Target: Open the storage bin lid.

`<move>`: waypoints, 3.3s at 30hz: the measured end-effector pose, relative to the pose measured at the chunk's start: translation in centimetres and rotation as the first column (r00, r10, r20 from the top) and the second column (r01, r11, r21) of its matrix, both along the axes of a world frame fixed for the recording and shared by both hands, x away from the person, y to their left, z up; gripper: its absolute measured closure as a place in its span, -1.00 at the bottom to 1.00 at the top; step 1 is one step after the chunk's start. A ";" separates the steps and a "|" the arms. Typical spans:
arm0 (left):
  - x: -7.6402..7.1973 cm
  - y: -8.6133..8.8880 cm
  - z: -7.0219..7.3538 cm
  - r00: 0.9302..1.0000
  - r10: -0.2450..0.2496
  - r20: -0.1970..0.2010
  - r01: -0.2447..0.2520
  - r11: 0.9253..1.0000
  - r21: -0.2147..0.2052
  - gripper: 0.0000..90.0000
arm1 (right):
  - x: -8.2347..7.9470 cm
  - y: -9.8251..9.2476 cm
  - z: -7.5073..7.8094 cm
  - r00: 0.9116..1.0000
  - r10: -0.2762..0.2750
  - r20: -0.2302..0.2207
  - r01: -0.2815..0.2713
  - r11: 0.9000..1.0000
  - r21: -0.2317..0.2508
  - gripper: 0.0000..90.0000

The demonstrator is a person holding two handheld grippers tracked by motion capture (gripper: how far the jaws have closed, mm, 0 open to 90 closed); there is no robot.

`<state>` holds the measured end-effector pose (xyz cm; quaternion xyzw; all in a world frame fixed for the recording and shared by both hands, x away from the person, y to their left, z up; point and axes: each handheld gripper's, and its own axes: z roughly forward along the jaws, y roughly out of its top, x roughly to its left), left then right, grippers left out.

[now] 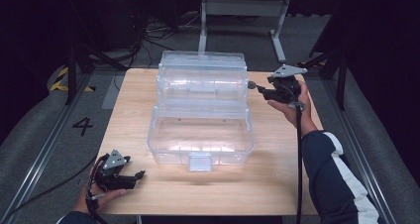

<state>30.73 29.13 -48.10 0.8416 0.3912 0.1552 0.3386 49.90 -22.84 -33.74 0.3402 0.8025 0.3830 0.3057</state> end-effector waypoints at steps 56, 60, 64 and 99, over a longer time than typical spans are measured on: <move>0.0 0.0 0.0 1.000 -0.001 -0.001 0.001 1.000 0.001 -0.51 | -12.0 -4.9 -8.1 0.998 0.061 -0.034 -0.063 0.995 -0.073 -0.21; 0.0 0.0 0.0 1.000 -0.002 -0.001 0.002 1.000 0.002 -0.51 | -12.8 -5.7 -9.2 0.998 0.059 -0.034 -0.060 0.997 -0.056 -0.23; 0.1 0.0 0.0 1.000 -0.001 -0.003 0.001 1.000 0.004 -0.52 | -13.4 -6.7 -10.5 0.996 0.037 -0.079 -0.040 0.999 -0.033 -0.26; 0.4 -0.8 -0.1 0.999 0.034 -0.003 -0.034 0.999 0.010 -0.68 | -14.6 -11.3 -14.9 0.959 -0.071 -0.276 0.095 0.992 0.077 -0.64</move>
